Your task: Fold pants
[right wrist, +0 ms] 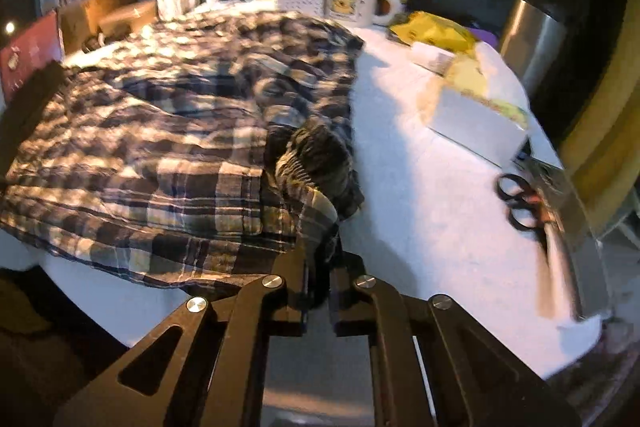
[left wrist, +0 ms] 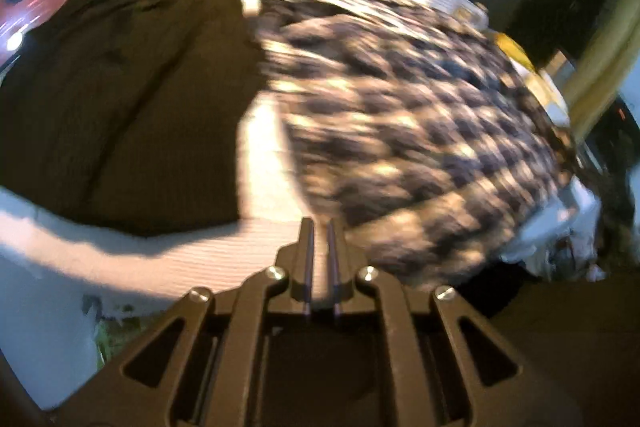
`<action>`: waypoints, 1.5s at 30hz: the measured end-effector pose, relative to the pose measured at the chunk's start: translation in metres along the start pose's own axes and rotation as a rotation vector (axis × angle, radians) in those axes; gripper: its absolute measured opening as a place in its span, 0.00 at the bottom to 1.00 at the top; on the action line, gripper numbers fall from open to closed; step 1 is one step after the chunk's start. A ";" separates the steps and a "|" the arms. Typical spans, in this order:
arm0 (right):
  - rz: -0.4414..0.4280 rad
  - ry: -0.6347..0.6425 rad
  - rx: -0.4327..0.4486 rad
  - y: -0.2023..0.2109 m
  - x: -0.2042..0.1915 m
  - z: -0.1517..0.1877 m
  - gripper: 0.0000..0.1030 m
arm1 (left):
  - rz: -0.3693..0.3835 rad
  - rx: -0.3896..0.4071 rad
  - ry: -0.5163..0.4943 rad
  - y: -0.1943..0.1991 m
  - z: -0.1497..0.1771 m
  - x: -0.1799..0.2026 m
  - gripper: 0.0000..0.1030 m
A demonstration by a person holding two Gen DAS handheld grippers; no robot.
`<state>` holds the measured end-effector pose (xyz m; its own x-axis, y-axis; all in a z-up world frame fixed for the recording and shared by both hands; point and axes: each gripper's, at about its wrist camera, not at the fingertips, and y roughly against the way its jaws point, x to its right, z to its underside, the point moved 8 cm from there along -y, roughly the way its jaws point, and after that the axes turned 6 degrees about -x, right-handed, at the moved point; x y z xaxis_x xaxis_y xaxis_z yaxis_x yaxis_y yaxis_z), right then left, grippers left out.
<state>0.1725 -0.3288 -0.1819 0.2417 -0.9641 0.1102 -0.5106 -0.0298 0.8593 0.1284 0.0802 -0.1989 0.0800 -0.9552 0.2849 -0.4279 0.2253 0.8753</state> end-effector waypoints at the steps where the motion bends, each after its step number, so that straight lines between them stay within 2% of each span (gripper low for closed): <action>1: -0.001 0.013 -0.007 0.000 -0.002 0.002 0.08 | -0.007 0.022 0.025 0.004 -0.005 -0.008 0.07; 3: 0.018 0.045 -0.036 -0.002 -0.007 0.005 0.09 | -0.016 0.065 0.046 0.012 -0.017 -0.017 0.08; 5: 0.011 0.036 -0.034 0.002 -0.005 0.002 0.20 | -0.007 0.095 0.035 0.016 -0.028 -0.014 0.10; 7: 0.004 -0.005 0.007 0.012 0.003 -0.005 0.62 | -0.008 0.117 0.016 0.014 -0.039 -0.008 0.12; 8: 0.007 -0.027 0.043 0.020 0.009 -0.011 0.67 | -0.007 0.129 0.008 0.011 -0.045 -0.004 0.13; 9: 0.009 -0.042 0.069 0.025 0.014 -0.016 0.69 | -0.008 0.137 0.003 0.007 -0.051 0.000 0.15; 13: 0.013 -0.085 0.102 0.025 0.023 -0.041 0.69 | -0.015 0.133 -0.022 -0.013 -0.069 0.012 0.24; 15: 0.020 -0.094 0.104 0.018 0.025 -0.057 0.69 | -0.026 0.140 -0.051 -0.019 -0.082 0.017 0.43; 16: 0.015 -0.089 0.110 0.014 0.024 -0.066 0.68 | -0.032 0.147 -0.061 -0.022 -0.091 0.018 0.46; 18: -0.009 -0.074 0.118 0.005 0.021 -0.085 0.68 | -0.030 0.161 -0.068 -0.026 -0.108 0.019 0.59; 20: -0.017 -0.064 0.124 -0.006 0.021 -0.111 0.68 | -0.028 0.165 -0.073 -0.032 -0.126 0.019 0.63; 25: -0.067 -0.073 0.128 -0.032 0.027 -0.173 0.68 | -0.012 0.177 -0.107 -0.043 -0.170 0.028 0.64; 30: -0.059 -0.061 0.073 -0.077 0.036 -0.219 0.68 | -0.012 0.171 -0.118 -0.057 -0.201 0.031 0.64; 38: -0.099 -0.054 -0.081 -0.151 0.035 -0.235 0.68 | -0.026 0.111 -0.097 -0.092 -0.228 0.020 0.64; 39: -0.104 -0.050 -0.090 -0.155 0.034 -0.235 0.62 | -0.026 0.106 -0.095 -0.095 -0.230 0.020 0.64; 40: -0.124 -0.021 -0.099 -0.159 0.027 -0.234 0.36 | -0.025 0.102 -0.094 -0.097 -0.232 0.019 0.64; 41: -0.119 0.007 -0.092 -0.159 0.023 -0.234 0.27 | -0.024 0.097 -0.094 -0.100 -0.234 0.018 0.64; 45: -0.027 0.109 -0.068 -0.157 0.019 -0.242 0.22 | -0.029 0.073 -0.098 -0.113 -0.240 0.016 0.64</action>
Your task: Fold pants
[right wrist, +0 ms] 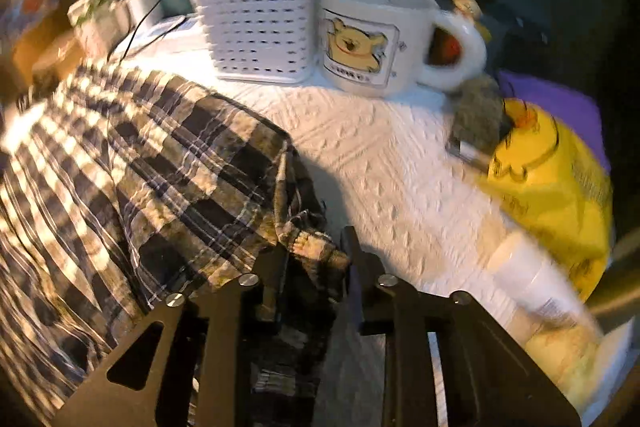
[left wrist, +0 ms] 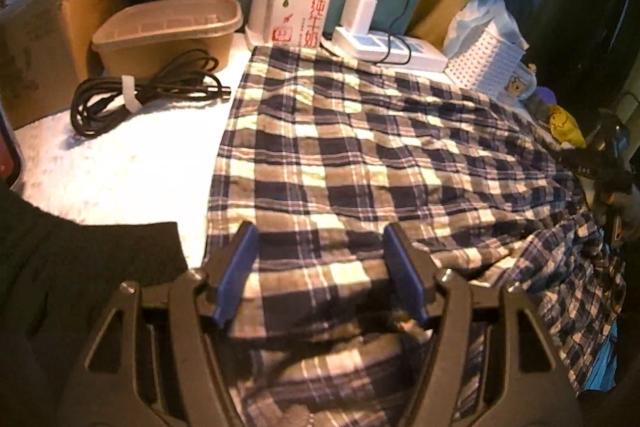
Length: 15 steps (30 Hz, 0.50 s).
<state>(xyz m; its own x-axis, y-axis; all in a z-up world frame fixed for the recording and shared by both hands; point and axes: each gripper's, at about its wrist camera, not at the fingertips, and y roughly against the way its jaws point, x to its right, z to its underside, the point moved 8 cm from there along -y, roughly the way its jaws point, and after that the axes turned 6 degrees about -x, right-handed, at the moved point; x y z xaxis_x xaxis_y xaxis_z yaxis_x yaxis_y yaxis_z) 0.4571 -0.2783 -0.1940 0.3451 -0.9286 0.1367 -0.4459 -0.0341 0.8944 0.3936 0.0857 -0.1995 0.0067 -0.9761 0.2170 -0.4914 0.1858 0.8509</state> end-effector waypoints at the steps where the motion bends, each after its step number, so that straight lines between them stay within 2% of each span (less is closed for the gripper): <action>1: 0.029 0.014 0.001 -0.001 0.004 -0.004 0.22 | 0.000 -0.005 0.001 -0.003 -0.001 -0.001 0.64; 4: 0.095 0.014 0.008 -0.008 0.020 -0.023 0.21 | -0.010 -0.019 0.003 -0.013 -0.003 -0.003 0.64; 8: 0.123 0.002 -0.007 -0.021 0.029 -0.034 0.22 | -0.033 -0.025 -0.004 -0.018 -0.007 -0.005 0.64; 11: 0.145 -0.013 -0.002 -0.020 0.037 -0.037 0.26 | -0.054 -0.029 -0.009 -0.021 -0.009 -0.008 0.64; 14: 0.155 -0.038 0.008 -0.008 0.040 -0.036 0.37 | -0.055 -0.039 -0.008 -0.022 -0.011 -0.009 0.64; 15: 0.157 -0.039 0.026 -0.001 0.039 -0.035 0.46 | -0.059 -0.038 -0.007 -0.020 -0.012 -0.010 0.64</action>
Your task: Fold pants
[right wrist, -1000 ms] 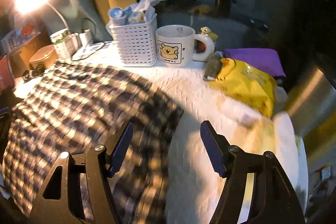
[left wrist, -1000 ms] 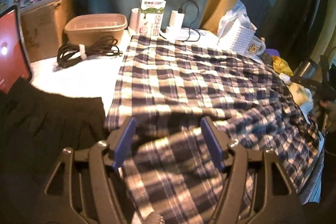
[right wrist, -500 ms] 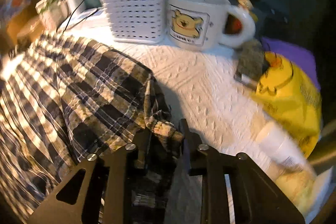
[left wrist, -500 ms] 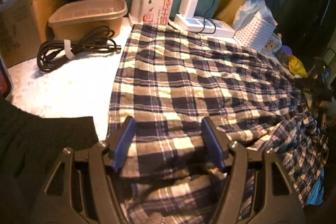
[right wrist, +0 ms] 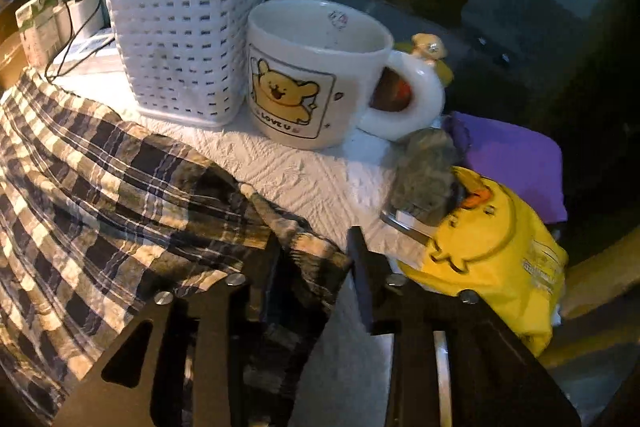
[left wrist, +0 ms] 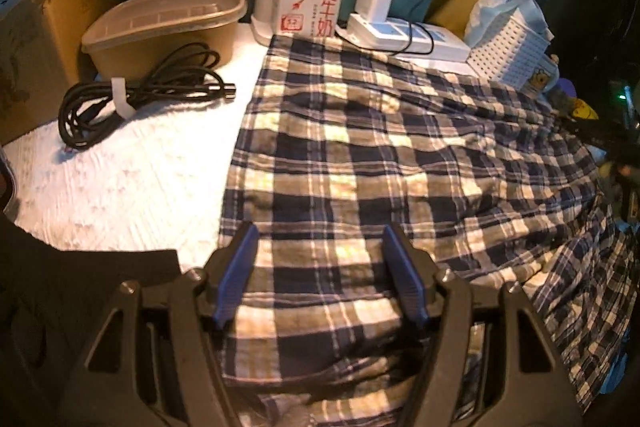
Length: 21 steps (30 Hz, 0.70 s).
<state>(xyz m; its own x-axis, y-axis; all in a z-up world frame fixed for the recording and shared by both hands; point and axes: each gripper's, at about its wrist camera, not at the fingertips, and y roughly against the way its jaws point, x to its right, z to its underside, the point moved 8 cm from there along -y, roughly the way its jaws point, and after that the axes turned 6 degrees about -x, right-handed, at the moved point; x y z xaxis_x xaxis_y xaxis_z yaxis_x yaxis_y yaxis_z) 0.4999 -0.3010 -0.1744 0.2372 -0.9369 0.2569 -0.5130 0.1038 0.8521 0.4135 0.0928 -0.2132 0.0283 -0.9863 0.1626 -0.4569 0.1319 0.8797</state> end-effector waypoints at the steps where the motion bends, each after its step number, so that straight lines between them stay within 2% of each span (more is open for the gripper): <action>1: -0.007 0.000 0.019 0.009 -0.001 0.002 0.56 | 0.001 0.006 0.002 0.003 -0.001 0.000 0.64; 3: -0.032 0.004 0.046 0.028 -0.004 0.009 0.60 | 0.020 0.028 -0.002 0.012 -0.002 0.004 0.64; 9: -0.107 -0.019 0.117 0.087 -0.019 0.053 0.63 | 0.067 0.086 -0.017 0.048 0.016 0.017 0.65; 12: -0.145 -0.037 0.139 0.115 -0.037 0.092 0.64 | 0.086 0.095 -0.016 0.064 0.038 0.025 0.71; 21: -0.123 -0.102 0.115 0.155 -0.054 0.182 0.64 | 0.133 0.074 -0.043 0.099 0.126 0.049 0.73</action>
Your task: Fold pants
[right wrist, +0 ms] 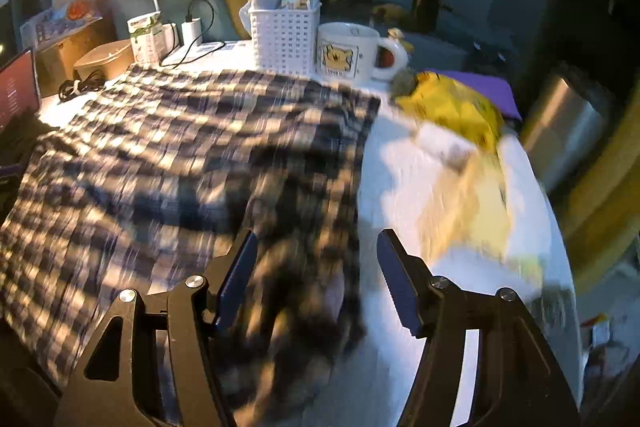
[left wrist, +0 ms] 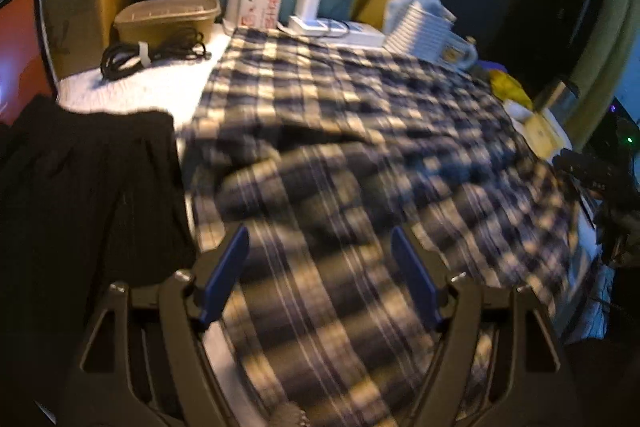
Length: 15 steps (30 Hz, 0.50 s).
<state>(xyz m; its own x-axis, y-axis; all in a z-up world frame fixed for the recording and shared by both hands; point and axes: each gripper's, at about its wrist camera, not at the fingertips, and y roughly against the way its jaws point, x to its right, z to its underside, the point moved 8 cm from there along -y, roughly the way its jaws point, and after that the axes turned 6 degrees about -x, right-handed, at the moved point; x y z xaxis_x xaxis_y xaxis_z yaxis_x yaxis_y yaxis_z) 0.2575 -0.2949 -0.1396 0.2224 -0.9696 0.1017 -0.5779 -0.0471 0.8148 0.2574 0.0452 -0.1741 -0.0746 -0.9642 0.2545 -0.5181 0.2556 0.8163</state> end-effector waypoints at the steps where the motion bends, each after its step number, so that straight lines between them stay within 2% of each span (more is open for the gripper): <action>1: -0.002 -0.006 -0.002 0.003 -0.001 0.008 0.64 | 0.007 0.000 -0.003 0.004 0.009 0.004 0.73; 6: -0.005 -0.020 -0.004 0.017 -0.012 0.038 0.64 | 0.032 -0.003 -0.008 0.021 0.049 0.018 0.73; 13: -0.033 -0.030 0.046 0.050 -0.031 0.055 0.64 | -0.005 -0.026 -0.044 0.033 0.103 0.035 0.73; 15: -0.040 -0.027 0.057 0.056 -0.035 0.059 0.64 | 0.013 -0.044 -0.052 0.034 0.115 0.040 0.73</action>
<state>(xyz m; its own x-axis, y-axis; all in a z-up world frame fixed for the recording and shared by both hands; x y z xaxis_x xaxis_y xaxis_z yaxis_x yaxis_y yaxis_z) 0.1708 -0.2774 -0.1309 0.2253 -0.9728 0.0538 -0.6130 -0.0986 0.7839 0.1387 0.0073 -0.1961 -0.1256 -0.9628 0.2394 -0.4785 0.2702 0.8355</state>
